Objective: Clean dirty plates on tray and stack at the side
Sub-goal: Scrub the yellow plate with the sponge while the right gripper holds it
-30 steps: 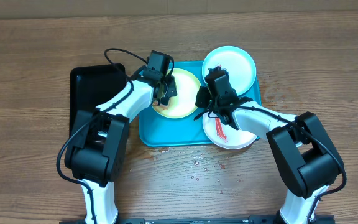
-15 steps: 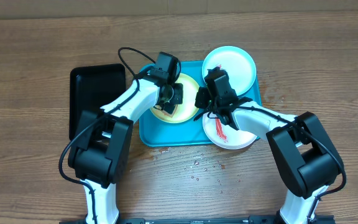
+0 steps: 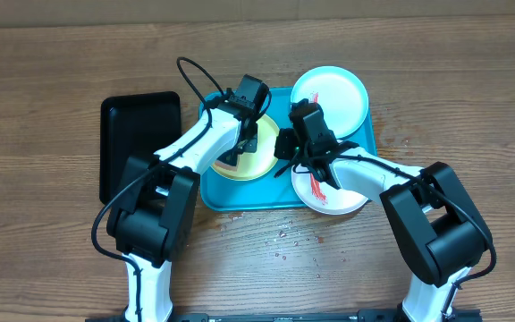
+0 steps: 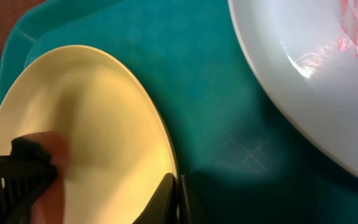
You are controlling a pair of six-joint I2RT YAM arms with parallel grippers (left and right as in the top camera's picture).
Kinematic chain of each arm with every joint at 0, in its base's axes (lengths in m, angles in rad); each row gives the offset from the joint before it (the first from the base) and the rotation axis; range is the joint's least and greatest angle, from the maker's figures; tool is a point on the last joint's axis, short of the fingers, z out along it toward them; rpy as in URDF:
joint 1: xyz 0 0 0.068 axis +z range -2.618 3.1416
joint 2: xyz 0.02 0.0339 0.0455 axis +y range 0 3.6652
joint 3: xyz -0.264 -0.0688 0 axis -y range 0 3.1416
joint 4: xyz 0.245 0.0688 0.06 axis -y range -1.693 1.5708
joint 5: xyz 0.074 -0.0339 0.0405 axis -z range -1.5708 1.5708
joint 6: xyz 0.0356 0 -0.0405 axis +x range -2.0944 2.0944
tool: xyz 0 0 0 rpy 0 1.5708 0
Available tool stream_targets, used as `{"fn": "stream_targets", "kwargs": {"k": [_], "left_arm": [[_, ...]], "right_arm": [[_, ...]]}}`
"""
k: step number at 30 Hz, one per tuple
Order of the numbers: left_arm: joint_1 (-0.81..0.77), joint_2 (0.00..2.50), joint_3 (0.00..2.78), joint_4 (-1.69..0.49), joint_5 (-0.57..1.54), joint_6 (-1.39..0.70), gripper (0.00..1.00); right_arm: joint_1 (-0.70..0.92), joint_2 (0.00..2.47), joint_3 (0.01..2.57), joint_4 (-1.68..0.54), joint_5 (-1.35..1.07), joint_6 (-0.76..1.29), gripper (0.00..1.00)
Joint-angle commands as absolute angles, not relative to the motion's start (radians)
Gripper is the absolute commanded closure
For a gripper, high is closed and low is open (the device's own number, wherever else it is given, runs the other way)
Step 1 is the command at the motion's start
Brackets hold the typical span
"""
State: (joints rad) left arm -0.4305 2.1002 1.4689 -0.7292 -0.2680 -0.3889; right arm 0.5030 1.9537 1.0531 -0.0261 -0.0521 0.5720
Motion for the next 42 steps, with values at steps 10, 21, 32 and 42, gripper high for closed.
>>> {"fn": "stream_targets", "kwargs": {"k": [10, 21, 32, 42], "left_arm": [[-0.410, 2.146, 1.469, -0.645, -0.366, -0.434, 0.96], [-0.410, 2.186, 1.469, -0.522, -0.002, -0.369, 0.96], [-0.413, 2.185, 1.470, -0.552, 0.261, -0.249, 0.96], [-0.416, 2.184, 1.470, -0.718, 0.258, -0.178, 0.96]], "right_arm": [[0.491, 1.964, 1.069, -0.035, -0.020, 0.576, 0.96], [0.491, 1.964, 1.069, -0.035, -0.020, 0.576, 0.96], [0.491, 1.964, 1.069, -0.035, -0.020, 0.576, 0.96], [0.491, 1.964, 1.069, -0.035, -0.020, 0.577, 0.96]]}}
